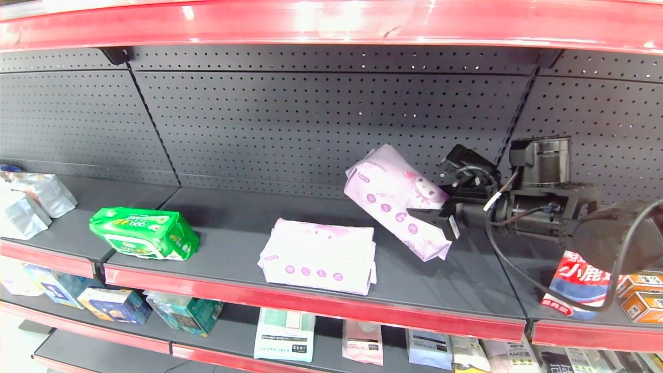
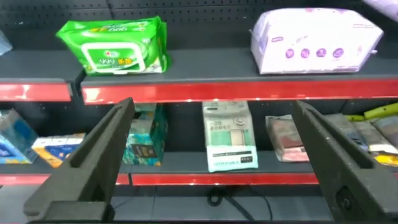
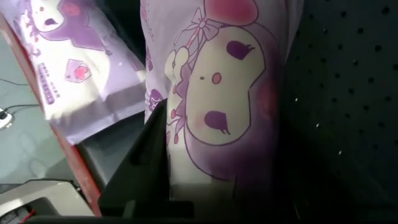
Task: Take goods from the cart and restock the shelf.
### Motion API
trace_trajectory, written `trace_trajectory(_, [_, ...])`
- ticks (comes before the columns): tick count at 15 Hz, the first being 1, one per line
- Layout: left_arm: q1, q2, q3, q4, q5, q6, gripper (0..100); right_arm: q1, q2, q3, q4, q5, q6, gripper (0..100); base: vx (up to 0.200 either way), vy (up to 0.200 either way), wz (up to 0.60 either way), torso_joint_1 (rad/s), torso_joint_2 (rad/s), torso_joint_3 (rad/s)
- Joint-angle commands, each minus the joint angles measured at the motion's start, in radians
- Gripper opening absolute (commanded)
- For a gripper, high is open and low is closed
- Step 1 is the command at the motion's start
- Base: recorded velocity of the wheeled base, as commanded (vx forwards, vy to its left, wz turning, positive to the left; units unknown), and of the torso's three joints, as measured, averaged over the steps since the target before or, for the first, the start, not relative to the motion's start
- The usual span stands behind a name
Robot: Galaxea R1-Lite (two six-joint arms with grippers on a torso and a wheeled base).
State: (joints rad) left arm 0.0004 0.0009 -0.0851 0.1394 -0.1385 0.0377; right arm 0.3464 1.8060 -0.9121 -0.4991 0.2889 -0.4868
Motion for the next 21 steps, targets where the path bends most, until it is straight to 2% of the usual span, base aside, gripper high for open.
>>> trace_trajectory(1, [0.0,-0.001,0.001,-0.003,0.004,-0.002,100,-0.012,0.079,-0.056,0.001,0.019,-0.029,0,0.0,0.0,0.0,0.0,0.0,0.0])
trace_trajectory(2, [0.0,-0.001,0.01,-0.026,0.008,-0.009,100,-0.012,0.104,-0.076,-0.001,0.027,-0.039,0,0.0,0.0,0.0,0.0,0.0,0.0])
trace_trajectory(5, [0.001,-0.001,0.018,-0.05,0.0,-0.09,100,-0.009,0.147,-0.108,-0.001,0.029,-0.047,0,0.0,0.0,0.0,0.0,0.0,0.0])
trace_trajectory(6, [0.001,-0.001,0.034,-0.081,-0.009,-0.099,100,-0.009,0.164,-0.12,-0.001,0.03,-0.055,0,0.0,0.0,0.0,0.0,0.0,0.0])
trace_trajectory(7, [0.0,-0.001,0.051,-0.122,-0.049,-0.097,100,-0.009,0.174,-0.131,-0.001,0.03,-0.061,0,0.0,0.0,0.0,0.0,0.0,0.0])
trace_trajectory(8, [0.0,-0.001,0.064,-0.15,-0.124,-0.084,100,-0.009,0.204,-0.156,0.001,0.045,-0.068,0,0.0,0.0,0.0,0.0,0.0,0.0])
trace_trajectory(9, [0.001,-0.001,0.064,-0.149,-0.15,-0.047,100,-0.007,0.22,-0.174,0.001,0.047,-0.079,0,0.0,0.0,0.0,0.0,0.0,0.0])
trace_trajectory(10, [0.001,-0.001,0.062,-0.142,-0.144,-0.038,100,-0.007,0.237,-0.191,-0.001,0.049,-0.085,0,0.0,0.0,0.0,0.0,0.0,0.0])
trace_trajectory(11, [0.001,-0.001,0.062,-0.141,-0.093,-0.038,100,-0.006,0.247,-0.208,0.001,0.053,-0.085,0,0.0,0.0,0.0,0.0,0.0,0.0])
trace_trajectory(12, [0.003,-0.001,0.062,-0.142,-0.006,-0.038,100,-0.001,0.251,-0.217,0.001,0.053,-0.085,0,0.0,0.0,0.0,0.0,0.0,0.0])
trace_trajectory(14, [0.001,-0.001,0.062,-0.144,0.122,-0.051,100,0.005,0.254,-0.223,0.001,0.053,-0.085,0,0.0,0.0,0.0,0.0,0.0,0.0])
trace_trajectory(18, [0.003,-0.001,0.068,-0.149,0.25,-0.055,100,0.005,0.254,-0.22,0.001,0.053,-0.087,0,0.0,0.0,0.0,0.0,0.0,0.0])
trace_trajectory(20, [0.001,-0.001,0.071,-0.153,0.26,-0.064,100,0.006,0.253,-0.212,0.001,0.053,-0.092,0,0.0,0.0,0.0,0.0,0.0,0.0])
trace_trajectory(21, [0.003,-0.001,0.071,-0.152,0.241,-0.062,100,0.005,0.253,-0.212,0.001,0.053,-0.099,0,0.0,0.0,0.0,0.0,0.0,0.0])
